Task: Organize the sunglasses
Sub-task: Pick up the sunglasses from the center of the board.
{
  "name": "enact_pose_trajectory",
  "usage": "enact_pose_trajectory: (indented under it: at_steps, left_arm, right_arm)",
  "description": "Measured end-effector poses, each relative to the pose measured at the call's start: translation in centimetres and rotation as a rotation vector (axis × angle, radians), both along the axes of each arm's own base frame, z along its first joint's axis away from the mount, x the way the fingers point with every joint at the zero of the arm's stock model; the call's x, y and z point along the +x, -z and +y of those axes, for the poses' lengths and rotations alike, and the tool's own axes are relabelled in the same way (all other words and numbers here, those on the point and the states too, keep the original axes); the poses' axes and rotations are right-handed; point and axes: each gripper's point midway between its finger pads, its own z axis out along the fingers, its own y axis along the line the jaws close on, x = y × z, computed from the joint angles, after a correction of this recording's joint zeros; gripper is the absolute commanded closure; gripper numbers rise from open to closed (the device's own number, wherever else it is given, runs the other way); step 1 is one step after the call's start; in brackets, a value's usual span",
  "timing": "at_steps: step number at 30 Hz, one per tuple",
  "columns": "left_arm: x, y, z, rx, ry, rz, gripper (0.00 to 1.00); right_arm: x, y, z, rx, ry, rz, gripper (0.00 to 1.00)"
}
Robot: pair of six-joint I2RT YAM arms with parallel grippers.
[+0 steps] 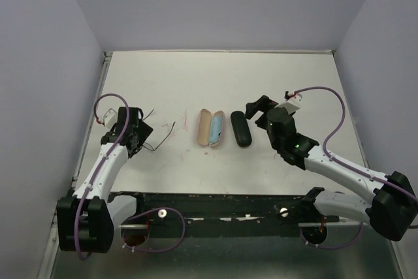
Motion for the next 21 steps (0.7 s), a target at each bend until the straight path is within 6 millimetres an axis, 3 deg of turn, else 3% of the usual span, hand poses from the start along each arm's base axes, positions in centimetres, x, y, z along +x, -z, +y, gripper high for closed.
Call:
enact_pose_trajectory:
  at_steps: [8, 16, 21]
  left_arm:
    - [0.0, 3.5, -0.3, -0.04, -0.016, 0.162, 0.32]
    - [-0.6, 5.9, -1.0, -0.07, -0.001, 0.274, 0.67]
    - [-0.7, 6.3, -1.2, -0.078, 0.006, 0.292, 0.84]
  right_arm:
    - [0.2, -0.3, -0.4, 0.003, 0.03, -0.018, 0.0]
    - [0.4, -0.3, -0.9, -0.003, 0.055, -0.023, 0.0]
    - [0.4, -0.3, -1.0, -0.004, 0.06, -0.024, 0.0]
